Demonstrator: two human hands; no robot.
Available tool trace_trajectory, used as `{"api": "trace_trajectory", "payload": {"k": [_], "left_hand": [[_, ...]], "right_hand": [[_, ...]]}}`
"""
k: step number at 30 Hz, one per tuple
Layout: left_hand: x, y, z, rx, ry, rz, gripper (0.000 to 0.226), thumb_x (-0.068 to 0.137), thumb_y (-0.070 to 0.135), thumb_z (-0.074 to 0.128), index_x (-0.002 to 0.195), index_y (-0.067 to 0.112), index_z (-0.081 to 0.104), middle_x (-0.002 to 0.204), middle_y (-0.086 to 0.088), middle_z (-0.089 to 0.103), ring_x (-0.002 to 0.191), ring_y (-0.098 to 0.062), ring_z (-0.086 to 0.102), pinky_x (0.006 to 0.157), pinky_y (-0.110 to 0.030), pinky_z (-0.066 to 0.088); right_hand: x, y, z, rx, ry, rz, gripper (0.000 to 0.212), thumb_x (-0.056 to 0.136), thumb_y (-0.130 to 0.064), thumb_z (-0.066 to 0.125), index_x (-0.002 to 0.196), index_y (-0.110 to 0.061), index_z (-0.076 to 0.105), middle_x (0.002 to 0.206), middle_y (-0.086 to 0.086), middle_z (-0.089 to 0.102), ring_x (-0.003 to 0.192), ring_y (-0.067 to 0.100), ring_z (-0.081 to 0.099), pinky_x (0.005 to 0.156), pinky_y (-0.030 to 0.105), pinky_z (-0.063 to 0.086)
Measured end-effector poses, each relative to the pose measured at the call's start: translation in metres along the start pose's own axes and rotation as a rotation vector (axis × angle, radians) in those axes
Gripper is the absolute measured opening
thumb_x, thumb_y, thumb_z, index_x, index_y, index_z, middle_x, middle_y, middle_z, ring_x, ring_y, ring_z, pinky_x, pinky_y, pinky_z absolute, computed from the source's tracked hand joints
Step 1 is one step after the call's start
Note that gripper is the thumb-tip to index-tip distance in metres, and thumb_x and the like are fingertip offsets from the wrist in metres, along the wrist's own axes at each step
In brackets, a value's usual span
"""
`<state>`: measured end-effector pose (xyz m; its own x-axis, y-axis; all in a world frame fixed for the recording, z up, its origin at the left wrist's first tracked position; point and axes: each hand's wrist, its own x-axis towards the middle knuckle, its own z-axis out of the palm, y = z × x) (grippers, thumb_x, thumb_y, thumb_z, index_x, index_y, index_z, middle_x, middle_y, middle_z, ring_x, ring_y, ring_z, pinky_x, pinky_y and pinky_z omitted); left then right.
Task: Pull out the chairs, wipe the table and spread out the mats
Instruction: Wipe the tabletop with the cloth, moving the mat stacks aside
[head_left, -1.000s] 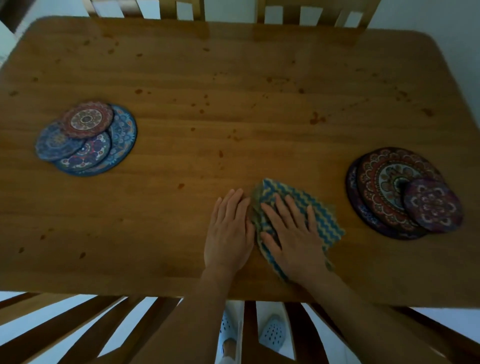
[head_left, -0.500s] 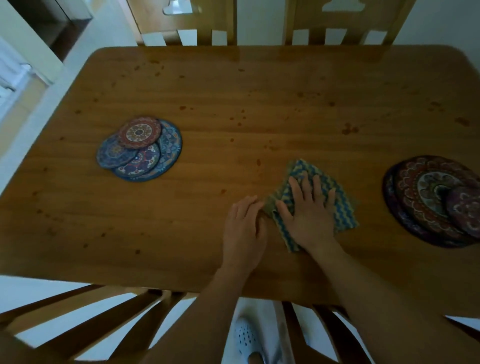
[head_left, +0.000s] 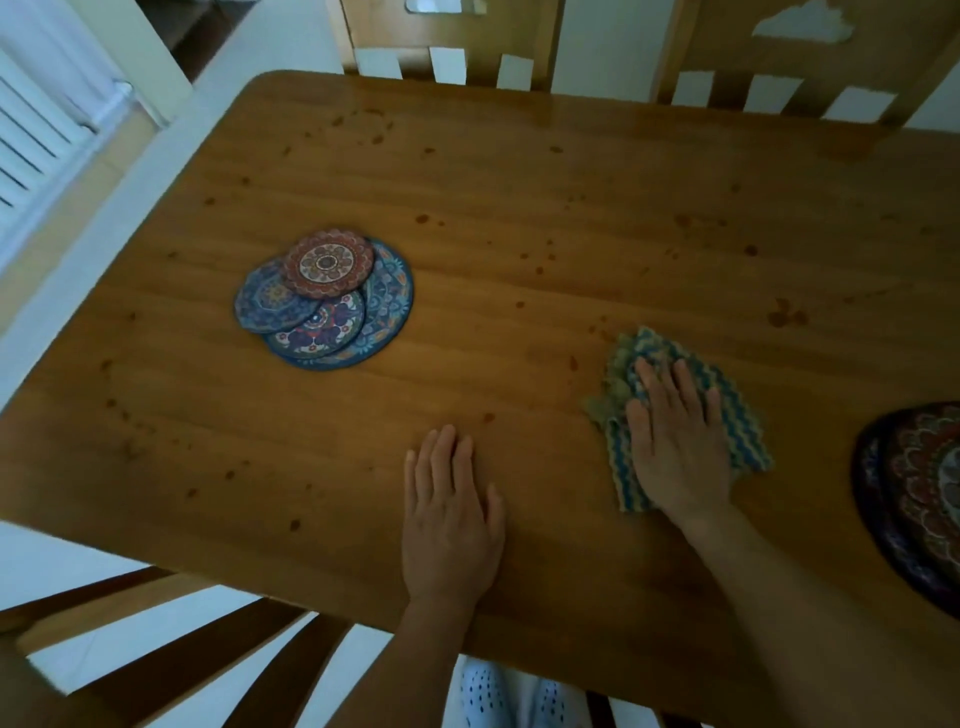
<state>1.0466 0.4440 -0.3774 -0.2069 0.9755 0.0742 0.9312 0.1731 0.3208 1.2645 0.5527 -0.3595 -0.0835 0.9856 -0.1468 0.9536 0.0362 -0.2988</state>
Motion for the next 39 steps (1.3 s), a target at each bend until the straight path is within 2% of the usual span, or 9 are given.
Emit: {"api": "trace_trajectory", "payload": {"k": [5,9,14,17,21,27,33,36,39], "left_hand": [[0.0,0.001,-0.003,-0.055,0.012,-0.033,0.051,0.099,0.039,0.04,0.141,0.01,0.046,0.151,-0.008,0.041,0.144,-0.022,0.031,0.122,-0.042,0.017],[-0.001,0.004,-0.009,-0.225,0.069,-0.054,0.056,0.1,0.041,0.036,0.148,0.013,0.034,0.157,-0.005,0.031,0.146,-0.019,0.027,0.118,-0.045,0.029],[-0.002,0.002,-0.009,-0.322,0.078,-0.083,0.058,0.099,0.043,0.033,0.15,0.017,0.027,0.16,-0.002,0.024,0.146,-0.014,0.02,0.114,-0.045,0.035],[-0.001,0.001,-0.007,-0.274,0.05,-0.079,0.056,0.1,0.043,0.032,0.147,0.015,0.033,0.157,-0.002,0.03,0.144,-0.018,0.029,0.113,-0.045,0.035],[0.0,0.001,-0.005,-0.155,0.009,-0.068,0.055,0.099,0.045,0.031,0.142,0.014,0.044,0.153,-0.002,0.038,0.144,-0.02,0.03,0.118,-0.045,0.029],[0.002,0.003,-0.006,-0.138,0.026,-0.049,0.054,0.101,0.043,0.032,0.14,0.01,0.049,0.152,-0.005,0.041,0.145,-0.02,0.029,0.12,-0.042,0.024],[0.002,0.002,-0.006,-0.156,0.036,-0.019,0.051,0.101,0.04,0.032,0.136,0.007,0.051,0.149,-0.008,0.044,0.142,-0.024,0.034,0.119,-0.044,0.025],[0.002,0.002,-0.006,-0.177,0.04,-0.019,0.05,0.1,0.039,0.032,0.133,0.007,0.053,0.148,-0.009,0.045,0.14,-0.026,0.035,0.117,-0.046,0.028],[0.002,0.001,-0.006,-0.17,0.036,-0.027,0.05,0.1,0.039,0.033,0.135,0.009,0.051,0.149,-0.007,0.043,0.141,-0.024,0.033,0.118,-0.046,0.028]], "right_hand": [[0.061,-0.079,0.007,0.13,-0.061,-0.122,0.054,0.104,-0.046,0.007,0.154,-0.031,0.022,0.162,-0.007,0.017,0.15,0.01,0.001,0.121,0.041,-0.007],[0.037,-0.13,0.033,-0.059,-0.152,-0.524,0.054,0.102,-0.045,0.007,0.154,-0.034,0.018,0.164,-0.009,0.011,0.15,0.011,-0.002,0.121,0.043,-0.008],[-0.038,-0.089,0.037,-0.164,-0.262,-0.877,0.056,0.103,-0.043,0.02,0.156,-0.028,0.011,0.164,-0.008,0.007,0.151,0.013,-0.002,0.12,0.044,-0.001],[-0.057,-0.031,0.019,-0.174,-0.242,-0.846,0.051,0.105,-0.048,0.022,0.154,-0.033,0.022,0.162,-0.011,0.014,0.15,0.009,0.004,0.12,0.042,0.004],[-0.031,0.024,-0.002,-0.191,-0.195,-0.54,0.056,0.101,-0.057,0.013,0.153,-0.036,0.019,0.162,-0.008,0.017,0.15,0.008,-0.001,0.121,0.04,-0.002],[0.027,-0.033,0.007,-0.173,-0.073,-0.133,0.058,0.102,-0.055,0.011,0.156,-0.032,0.009,0.165,-0.004,0.0,0.15,0.015,-0.009,0.121,0.045,-0.008],[-0.025,-0.079,0.029,-0.182,-0.114,-0.443,0.058,0.102,-0.052,0.02,0.156,-0.031,0.013,0.164,-0.006,0.006,0.151,0.015,-0.004,0.121,0.045,-0.004],[-0.075,-0.049,0.028,-0.206,-0.171,-0.605,0.059,0.1,-0.054,0.024,0.154,-0.03,0.024,0.162,-0.005,0.018,0.151,0.015,0.007,0.12,0.048,0.006],[-0.1,0.017,0.013,-0.225,-0.18,-0.56,0.062,0.098,-0.064,0.025,0.154,-0.036,0.02,0.163,-0.008,0.017,0.151,0.013,0.005,0.12,0.051,0.006]]}}
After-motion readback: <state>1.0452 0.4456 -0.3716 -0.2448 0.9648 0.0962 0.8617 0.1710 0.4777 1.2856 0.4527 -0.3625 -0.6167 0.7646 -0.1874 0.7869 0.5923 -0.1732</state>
